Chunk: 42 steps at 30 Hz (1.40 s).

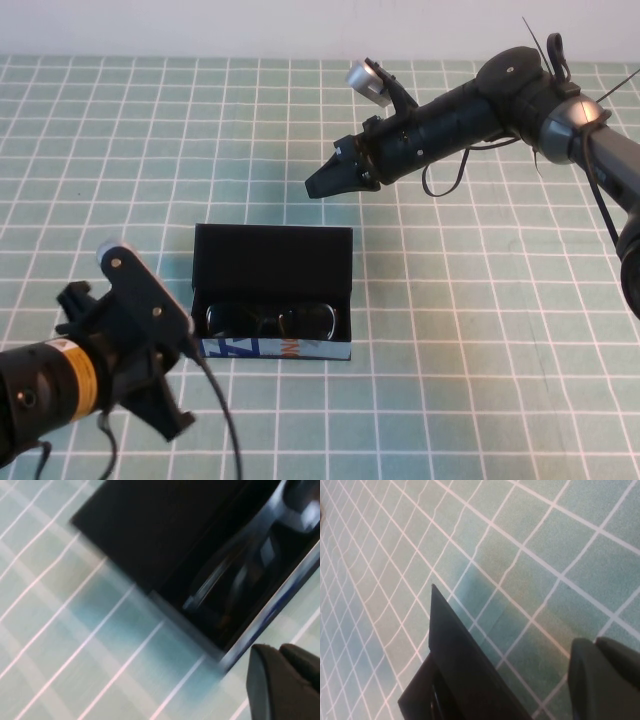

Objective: Return glasses to glasses case
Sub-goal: Close the glasses case

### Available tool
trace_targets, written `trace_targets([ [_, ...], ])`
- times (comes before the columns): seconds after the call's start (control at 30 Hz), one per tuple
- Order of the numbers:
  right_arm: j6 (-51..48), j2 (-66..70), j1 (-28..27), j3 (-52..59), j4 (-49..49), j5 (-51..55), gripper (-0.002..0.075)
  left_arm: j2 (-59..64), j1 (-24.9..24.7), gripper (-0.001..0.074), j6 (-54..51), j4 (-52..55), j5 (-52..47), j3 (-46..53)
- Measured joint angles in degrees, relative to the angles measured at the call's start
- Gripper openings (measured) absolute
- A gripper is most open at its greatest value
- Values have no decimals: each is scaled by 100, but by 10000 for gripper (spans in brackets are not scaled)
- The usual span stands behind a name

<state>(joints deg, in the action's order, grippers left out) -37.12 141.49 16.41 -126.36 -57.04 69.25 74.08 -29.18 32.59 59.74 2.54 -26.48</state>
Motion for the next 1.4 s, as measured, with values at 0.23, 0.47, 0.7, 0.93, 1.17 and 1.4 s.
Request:
trace_targets([
  [0.23,0,0,0,0,0,0,-11,-124,-3,0,766,-377,2250,-25],
  [0.47,0,0,0,0,0,0,-11,-413,145,0,-12,-2676,3175,-240],
  [0.7,0,0,0,0,0,0,-11,-427,867,1,111,-2741,1968,-284],
  [0.93,0,0,0,0,0,0,-11,-243,573,1,2197,-182,1558,-284],
  [1.17,0,0,0,0,0,0,-11,711,205,1,2584,-416,2104,-284],
  [1.4,0,0,0,0,0,0,-11,1318,185,1,329,-2706,2559,151],
])
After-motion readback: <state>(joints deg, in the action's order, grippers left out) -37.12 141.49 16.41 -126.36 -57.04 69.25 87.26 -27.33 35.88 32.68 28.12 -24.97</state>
